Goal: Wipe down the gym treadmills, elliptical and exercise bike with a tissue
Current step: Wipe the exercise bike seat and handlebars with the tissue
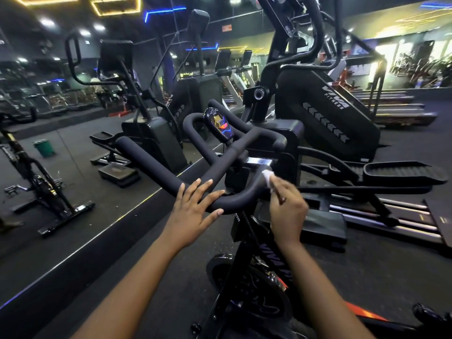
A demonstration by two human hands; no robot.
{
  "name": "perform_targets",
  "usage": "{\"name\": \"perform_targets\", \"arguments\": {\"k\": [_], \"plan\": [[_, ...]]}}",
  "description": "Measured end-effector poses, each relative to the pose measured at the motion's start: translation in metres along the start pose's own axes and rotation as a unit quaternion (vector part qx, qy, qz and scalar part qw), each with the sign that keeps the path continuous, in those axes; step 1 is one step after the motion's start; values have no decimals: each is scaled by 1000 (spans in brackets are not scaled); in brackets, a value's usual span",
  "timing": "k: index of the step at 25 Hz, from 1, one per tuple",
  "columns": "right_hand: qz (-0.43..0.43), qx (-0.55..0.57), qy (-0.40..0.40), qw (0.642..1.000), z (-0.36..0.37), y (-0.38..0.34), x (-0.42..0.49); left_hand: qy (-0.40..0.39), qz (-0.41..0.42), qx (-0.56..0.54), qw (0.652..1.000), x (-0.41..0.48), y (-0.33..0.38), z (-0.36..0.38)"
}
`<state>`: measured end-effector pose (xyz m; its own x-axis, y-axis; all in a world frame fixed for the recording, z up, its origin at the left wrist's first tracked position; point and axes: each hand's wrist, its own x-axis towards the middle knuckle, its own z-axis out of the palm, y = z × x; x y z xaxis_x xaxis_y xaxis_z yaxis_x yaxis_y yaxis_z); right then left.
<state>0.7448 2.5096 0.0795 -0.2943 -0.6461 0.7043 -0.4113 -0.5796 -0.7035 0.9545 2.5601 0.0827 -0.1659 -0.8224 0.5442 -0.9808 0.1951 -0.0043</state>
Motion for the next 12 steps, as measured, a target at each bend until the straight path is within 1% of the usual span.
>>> {"name": "perform_targets", "arguments": {"k": [1,3,4,6,10,12], "plan": [[3,-19,-11,1000,0,4,17,-2,-1,1,1000,0,0,0],[-8,-44,-72,996,5,6,28,-6,-5,6,1000,1,1,0],[-20,-53,-99,993,8,5,23,-10,-6,6,1000,1,1,-1],[-49,-68,-121,989,9,0,4,-23,-11,3,1000,2,2,-3],[-146,-102,-143,974,-1,-16,-27,-59,-16,-4,998,0,6,-10],[-197,-101,-179,959,-4,-25,-30,-56,-41,-54,996,-5,12,-12]]}}
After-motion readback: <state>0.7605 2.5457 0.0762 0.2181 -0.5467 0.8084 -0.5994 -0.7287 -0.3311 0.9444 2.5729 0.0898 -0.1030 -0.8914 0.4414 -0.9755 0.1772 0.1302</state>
